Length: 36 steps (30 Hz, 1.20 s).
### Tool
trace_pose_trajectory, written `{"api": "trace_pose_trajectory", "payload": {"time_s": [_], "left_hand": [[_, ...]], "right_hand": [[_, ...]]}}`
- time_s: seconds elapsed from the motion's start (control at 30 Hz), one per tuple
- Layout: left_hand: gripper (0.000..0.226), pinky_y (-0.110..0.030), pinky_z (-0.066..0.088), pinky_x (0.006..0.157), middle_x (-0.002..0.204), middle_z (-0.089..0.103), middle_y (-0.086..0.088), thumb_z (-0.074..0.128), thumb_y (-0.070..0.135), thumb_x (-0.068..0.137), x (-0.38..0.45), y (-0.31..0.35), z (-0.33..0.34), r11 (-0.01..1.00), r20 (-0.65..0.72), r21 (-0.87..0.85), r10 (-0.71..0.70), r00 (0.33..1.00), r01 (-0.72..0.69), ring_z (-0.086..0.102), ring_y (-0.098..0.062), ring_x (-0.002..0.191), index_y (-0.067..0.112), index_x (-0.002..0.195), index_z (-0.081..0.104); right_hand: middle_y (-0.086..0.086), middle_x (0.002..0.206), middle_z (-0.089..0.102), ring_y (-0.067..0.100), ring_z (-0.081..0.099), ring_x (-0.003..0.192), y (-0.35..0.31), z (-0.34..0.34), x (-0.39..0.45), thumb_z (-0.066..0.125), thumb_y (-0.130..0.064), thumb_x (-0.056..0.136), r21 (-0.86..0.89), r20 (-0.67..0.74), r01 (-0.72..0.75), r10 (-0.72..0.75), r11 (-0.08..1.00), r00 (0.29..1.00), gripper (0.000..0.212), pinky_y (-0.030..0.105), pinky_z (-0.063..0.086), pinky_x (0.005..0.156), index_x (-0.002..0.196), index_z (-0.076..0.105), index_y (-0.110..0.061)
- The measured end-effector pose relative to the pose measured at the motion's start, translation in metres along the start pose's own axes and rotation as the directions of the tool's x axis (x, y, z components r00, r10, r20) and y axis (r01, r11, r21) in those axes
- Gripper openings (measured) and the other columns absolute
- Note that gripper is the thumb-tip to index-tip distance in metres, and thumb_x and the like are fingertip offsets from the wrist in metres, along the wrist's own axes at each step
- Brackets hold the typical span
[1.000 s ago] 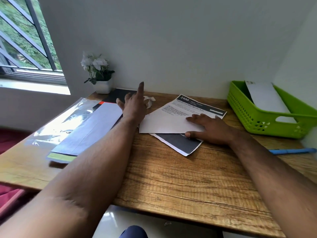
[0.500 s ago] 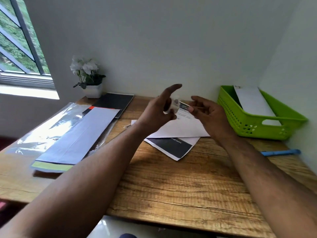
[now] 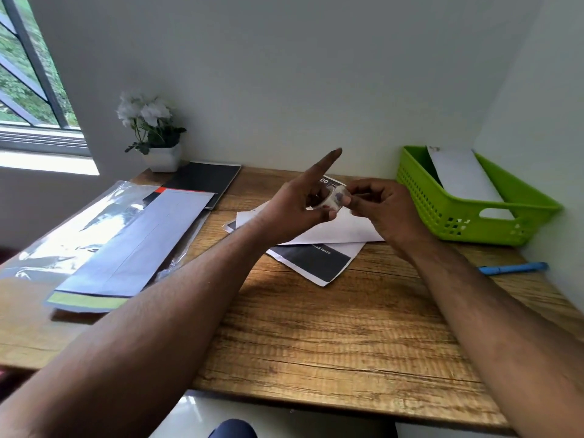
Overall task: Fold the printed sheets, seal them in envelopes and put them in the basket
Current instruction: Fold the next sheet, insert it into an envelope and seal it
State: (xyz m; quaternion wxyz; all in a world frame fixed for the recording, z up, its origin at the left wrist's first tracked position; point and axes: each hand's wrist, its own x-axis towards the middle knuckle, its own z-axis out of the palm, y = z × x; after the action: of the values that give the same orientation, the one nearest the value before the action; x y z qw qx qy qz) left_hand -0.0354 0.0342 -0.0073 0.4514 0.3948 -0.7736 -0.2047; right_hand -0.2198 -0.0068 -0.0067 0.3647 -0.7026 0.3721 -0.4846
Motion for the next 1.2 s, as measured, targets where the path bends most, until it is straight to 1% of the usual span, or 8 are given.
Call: {"api": "trace_pose_trajectory", "payload": {"time_s": [0.2,0.33,0.53,0.67,0.8,0.97,1.07,1.2], "left_hand": [[0.076,-0.045,0.054,0.088,0.091,0.066,-0.01,0.073,0.009,0.08,0.002,-0.016,0.002,0.995,-0.086,0.063,-0.07,0.994,0.075,0.065,-0.026,0.084,0.032,0.145,0.04],[0.07,-0.009,0.043,0.089,0.097,0.067,0.007,0.07,0.001,0.082,0.002,-0.012,-0.011,0.971,-0.259,0.198,-0.081,0.962,0.135,0.062,-0.011,0.098,0.023,0.143,0.045],[0.056,-0.038,0.022,0.087,0.124,0.062,-0.003,0.056,0.001,0.087,-0.003,-0.042,-0.051,0.582,-0.348,0.709,-0.202,0.916,0.398,0.043,-0.027,0.121,0.032,0.133,0.055],[0.048,-0.046,0.029,0.102,0.134,0.05,-0.008,0.058,0.001,0.088,-0.006,-0.055,-0.055,0.546,-0.277,0.702,-0.383,0.881,0.458,0.038,-0.032,0.125,0.028,0.128,0.061],[0.048,-0.047,0.019,0.109,0.137,0.041,-0.004,0.057,0.009,0.088,0.0,-0.046,-0.049,0.491,-0.334,0.748,-0.303,0.892,0.447,0.032,-0.03,0.129,0.039,0.126,0.061],[0.041,-0.041,0.022,0.113,0.151,0.038,-0.001,0.051,0.04,0.096,0.009,-0.008,-0.002,0.728,-0.015,0.676,-0.145,0.989,0.117,0.031,-0.025,0.14,0.034,0.136,0.052],[0.054,-0.057,-0.002,0.117,0.161,0.014,0.007,0.033,0.057,0.097,0.008,0.0,0.025,0.692,0.312,0.72,-0.383,0.869,0.046,0.004,-0.021,0.149,0.043,0.149,0.024],[0.044,-0.06,0.009,0.115,0.14,0.049,0.01,0.04,0.059,0.095,0.012,0.002,0.025,0.77,0.325,0.615,-0.444,0.835,0.17,0.04,-0.016,0.132,0.038,0.13,0.055]], "right_hand": [[-0.003,0.085,0.074,0.011,0.068,0.081,-0.005,0.002,-0.004,0.075,-0.007,0.075,0.052,-0.06,0.08,-0.077,0.995,0.995,0.011,0.025,0.054,0.076,0.086,0.074,-0.008],[-0.005,0.074,0.074,0.011,0.066,0.073,-0.01,0.0,-0.003,0.074,-0.004,0.076,0.181,-0.107,0.082,-0.063,0.98,0.992,0.01,0.024,0.053,0.068,0.078,0.073,-0.014],[-0.012,0.081,0.072,-0.001,0.063,0.072,-0.005,-0.005,0.0,0.073,-0.012,0.078,0.008,-0.078,0.072,-0.072,0.997,0.994,0.009,0.018,0.052,0.067,0.081,0.072,-0.02],[-0.009,0.089,0.067,-0.004,0.061,0.08,-0.003,-0.009,0.003,0.072,-0.012,0.081,-0.176,-0.055,0.139,-0.151,0.974,0.987,0.008,0.008,0.044,0.07,0.085,0.072,-0.018],[-0.005,0.091,0.065,0.008,0.062,0.087,-0.002,-0.014,0.004,0.07,-0.013,0.082,-0.301,-0.014,0.214,-0.229,0.929,0.973,0.006,0.015,0.047,0.079,0.088,0.072,-0.013],[0.002,0.094,0.063,0.009,0.057,0.086,-0.004,-0.032,0.008,0.066,-0.006,0.085,-0.477,0.072,0.304,-0.308,0.825,0.949,0.011,0.009,0.043,0.075,0.094,0.071,-0.005],[0.003,0.096,0.062,0.009,0.056,0.088,0.001,-0.044,0.013,0.064,-0.007,0.086,-0.521,0.103,0.299,-0.289,0.8,0.952,0.013,0.006,0.04,0.075,0.097,0.072,-0.006],[0.001,0.096,0.06,0.011,0.054,0.089,0.01,-0.049,0.015,0.065,-0.011,0.087,-0.525,0.095,0.213,-0.192,0.824,0.977,0.012,0.005,0.038,0.072,0.096,0.071,-0.007]]}}
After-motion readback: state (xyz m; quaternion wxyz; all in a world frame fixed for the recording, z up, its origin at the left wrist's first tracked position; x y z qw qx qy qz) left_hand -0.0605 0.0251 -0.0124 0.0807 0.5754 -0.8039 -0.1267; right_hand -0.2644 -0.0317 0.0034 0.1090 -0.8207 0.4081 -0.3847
